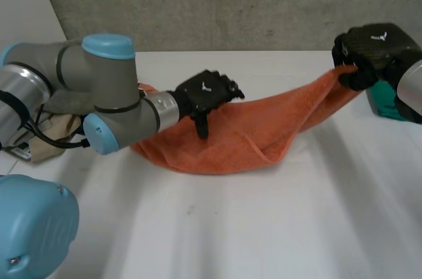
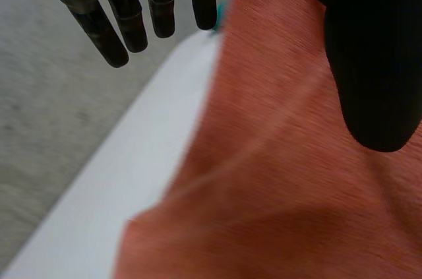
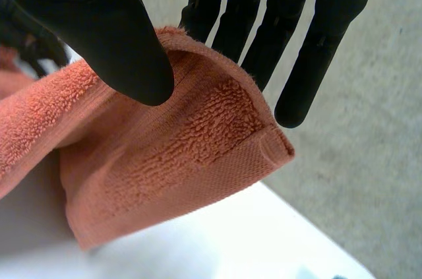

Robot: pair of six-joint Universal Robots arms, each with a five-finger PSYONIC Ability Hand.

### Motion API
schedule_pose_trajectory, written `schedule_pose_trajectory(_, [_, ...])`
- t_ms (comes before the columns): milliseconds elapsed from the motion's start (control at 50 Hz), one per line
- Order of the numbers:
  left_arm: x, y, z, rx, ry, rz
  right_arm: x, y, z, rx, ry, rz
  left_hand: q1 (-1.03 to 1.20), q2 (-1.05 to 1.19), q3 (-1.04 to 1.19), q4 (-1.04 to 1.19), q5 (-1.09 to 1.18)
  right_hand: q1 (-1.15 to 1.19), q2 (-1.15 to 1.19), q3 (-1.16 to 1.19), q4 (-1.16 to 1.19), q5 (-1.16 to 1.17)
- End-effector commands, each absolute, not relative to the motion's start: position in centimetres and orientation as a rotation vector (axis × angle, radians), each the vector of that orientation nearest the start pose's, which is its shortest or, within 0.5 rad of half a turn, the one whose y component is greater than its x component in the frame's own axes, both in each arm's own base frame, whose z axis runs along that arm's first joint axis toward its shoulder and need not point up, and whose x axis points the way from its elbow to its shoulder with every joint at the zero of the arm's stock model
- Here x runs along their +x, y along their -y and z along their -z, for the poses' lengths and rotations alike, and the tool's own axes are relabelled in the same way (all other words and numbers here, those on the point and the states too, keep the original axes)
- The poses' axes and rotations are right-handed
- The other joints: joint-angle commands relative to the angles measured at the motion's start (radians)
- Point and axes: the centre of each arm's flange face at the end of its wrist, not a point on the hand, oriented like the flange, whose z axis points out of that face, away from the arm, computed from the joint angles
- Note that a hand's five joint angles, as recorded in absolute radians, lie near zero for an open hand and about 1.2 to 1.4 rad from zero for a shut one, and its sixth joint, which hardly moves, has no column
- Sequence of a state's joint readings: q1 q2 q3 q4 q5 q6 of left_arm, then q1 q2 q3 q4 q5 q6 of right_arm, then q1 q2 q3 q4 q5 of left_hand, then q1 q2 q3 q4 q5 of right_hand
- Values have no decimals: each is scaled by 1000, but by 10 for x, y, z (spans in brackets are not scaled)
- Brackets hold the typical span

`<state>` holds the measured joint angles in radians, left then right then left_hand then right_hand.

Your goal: Fold the laundry.

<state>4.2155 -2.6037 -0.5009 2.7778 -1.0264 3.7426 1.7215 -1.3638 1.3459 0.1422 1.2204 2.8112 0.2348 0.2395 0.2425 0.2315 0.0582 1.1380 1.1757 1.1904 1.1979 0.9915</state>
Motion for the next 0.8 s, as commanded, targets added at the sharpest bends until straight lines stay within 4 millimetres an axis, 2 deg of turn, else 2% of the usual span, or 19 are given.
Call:
schedule_pose_trajectory(20, [-385, 319, -160, 2008, -2103, 1949, 220, 301, -331, -829, -1952, 2063, 117, 112, 109, 120, 119, 258, 221, 206, 198, 230])
schedule_pose_trajectory(160, [-391, 313, -153, 2028, -2122, 1934, 226, 295, -353, -813, -1895, 2087, 372, 367, 364, 375, 374, 258, 221, 206, 198, 230])
schedule_pose_trajectory(180, [-391, 313, -152, 2030, -2123, 1934, 226, 295, -355, -812, -1890, 2095, 445, 440, 437, 448, 447, 258, 221, 206, 198, 230])
schedule_pose_trajectory(260, [-395, 311, -150, 2036, -2104, 1942, 226, 299, -361, -808, -1883, 2109, 1075, 1070, 1067, 1078, 1077, 258, 221, 206, 198, 230])
schedule_pose_trajectory(280, [-395, 314, -153, 2015, -2085, 1965, 225, 304, -359, -805, -1894, 2107, 1161, 1156, 1153, 1164, 1163, 258, 221, 206, 198, 230])
schedule_pose_trajectory(340, [-394, 323, -163, 1928, -2041, 2015, 223, 314, -352, -795, -1922, 2098, 1161, 1157, 1154, 1165, 1163, 258, 221, 206, 198, 230])
schedule_pose_trajectory(400, [-388, 345, -191, 1701, -1947, 2142, 219, 331, -336, -779, -1986, 2080, 1161, 1157, 1154, 1165, 1163, 258, 221, 206, 198, 230])
schedule_pose_trajectory(420, [-384, 357, -212, 1561, -1884, 2231, 219, 335, -333, -775, -1998, 2081, 1161, 1157, 1154, 1165, 1163, 258, 221, 206, 198, 230])
schedule_pose_trajectory(480, [-378, 370, -250, 1338, -1783, 2386, 216, 356, -320, -745, -2072, 2104, 1161, 1157, 1154, 1165, 1163, 258, 221, 206, 198, 230])
schedule_pose_trajectory(500, [-371, 376, -276, 1187, -1713, 2479, 214, 366, -319, -716, -2103, 2147, 1161, 1157, 1154, 1165, 1163, 258, 221, 206, 198, 230])
schedule_pose_trajectory(560, [-359, 379, -312, 974, -1637, 2579, 214, 377, -320, -673, -2127, 2220, 1161, 1157, 1154, 1165, 1163, 258, 221, 206, 198, 230])
schedule_pose_trajectory(580, [-350, 378, -328, 855, -1612, 2606, 214, 384, -321, -642, -2126, 2268, 1161, 1157, 1154, 1165, 1163, 258, 221, 206, 198, 230])
schedule_pose_trajectory(620, [-340, 375, -337, 753, -1618, 2596, 216, 388, -322, -623, -2119, 2297, 1161, 1157, 1154, 1165, 1163, 258, 221, 206, 198, 230])
schedule_pose_trajectory(660, [-327, 366, -342, 661, -1643, 2549, 221, 391, -320, -620, -2109, 2304, 1161, 1157, 1154, 1165, 1163, 258, 221, 206, 198, 230])
schedule_pose_trajectory(720, [-320, 354, -331, 647, -1707, 2459, 226, 389, -314, -635, -2117, 2275, 1161, 1157, 1154, 1165, 1163, 258, 221, 206, 198, 230])
schedule_pose_trajectory(800, [-321, 327, -286, 795, -1837, 2278, 236, 379, -293, -688, -2169, 2176, 1161, 1157, 1154, 1165, 1163, 258, 221, 206, 198, 230])
